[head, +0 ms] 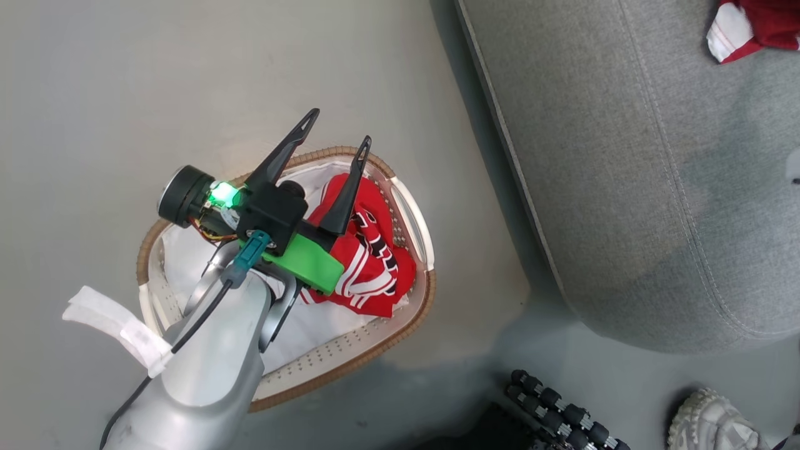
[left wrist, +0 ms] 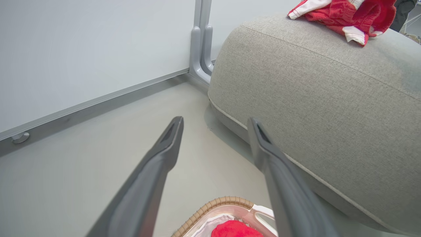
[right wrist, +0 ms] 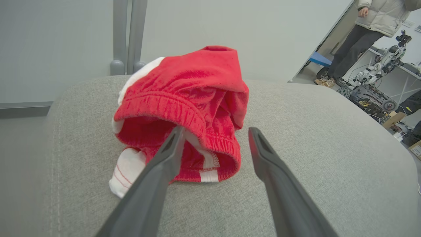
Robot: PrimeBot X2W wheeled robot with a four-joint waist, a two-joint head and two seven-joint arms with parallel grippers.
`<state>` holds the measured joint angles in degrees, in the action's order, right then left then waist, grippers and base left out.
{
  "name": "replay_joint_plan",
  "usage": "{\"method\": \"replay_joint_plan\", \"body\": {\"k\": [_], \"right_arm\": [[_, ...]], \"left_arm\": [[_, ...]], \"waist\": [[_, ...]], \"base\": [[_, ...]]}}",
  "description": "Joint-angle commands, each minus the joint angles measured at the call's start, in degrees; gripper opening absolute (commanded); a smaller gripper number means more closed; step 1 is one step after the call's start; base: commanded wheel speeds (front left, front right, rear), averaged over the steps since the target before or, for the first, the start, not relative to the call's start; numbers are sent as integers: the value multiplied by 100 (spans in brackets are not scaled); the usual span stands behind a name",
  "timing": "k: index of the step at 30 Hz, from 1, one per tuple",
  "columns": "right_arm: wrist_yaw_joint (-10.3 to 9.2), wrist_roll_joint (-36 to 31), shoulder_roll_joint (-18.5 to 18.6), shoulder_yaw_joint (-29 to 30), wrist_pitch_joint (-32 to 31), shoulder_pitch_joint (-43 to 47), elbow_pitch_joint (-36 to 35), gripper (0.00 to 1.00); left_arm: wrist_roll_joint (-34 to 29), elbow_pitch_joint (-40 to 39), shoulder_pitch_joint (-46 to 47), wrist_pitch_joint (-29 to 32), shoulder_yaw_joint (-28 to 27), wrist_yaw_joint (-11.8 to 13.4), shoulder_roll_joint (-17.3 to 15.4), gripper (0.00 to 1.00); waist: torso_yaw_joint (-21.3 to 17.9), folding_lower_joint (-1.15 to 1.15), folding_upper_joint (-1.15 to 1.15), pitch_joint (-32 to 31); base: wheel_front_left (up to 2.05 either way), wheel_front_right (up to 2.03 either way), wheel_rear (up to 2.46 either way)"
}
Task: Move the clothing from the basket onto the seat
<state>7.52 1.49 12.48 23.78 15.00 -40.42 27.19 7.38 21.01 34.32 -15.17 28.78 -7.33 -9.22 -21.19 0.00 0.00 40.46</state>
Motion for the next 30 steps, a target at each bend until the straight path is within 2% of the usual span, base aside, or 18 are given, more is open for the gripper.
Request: {"method": "replay_joint_plan", "body": {"k": [1, 15, 30], "right_arm": [[-6, 32, -30, -43, 26, 130, -74, 100], [-6, 360, -32, -976, 26, 642, -838, 100], [-6, 514, -159, -1743, 26, 1063, -595, 100]], "left_arm": [[32, 22, -107, 4, -67, 13, 16, 100], [66, 0, -699, 4, -991, 95, 250, 100], [-69, 87, -1396, 4, -1963, 158, 469, 100]], "waist": [[79, 0, 0, -219], [676, 0, 0, -1047], [1376, 0, 0, -1955]], "base": [[0, 0, 0], [0, 0, 0], [0, 0, 0]]}}
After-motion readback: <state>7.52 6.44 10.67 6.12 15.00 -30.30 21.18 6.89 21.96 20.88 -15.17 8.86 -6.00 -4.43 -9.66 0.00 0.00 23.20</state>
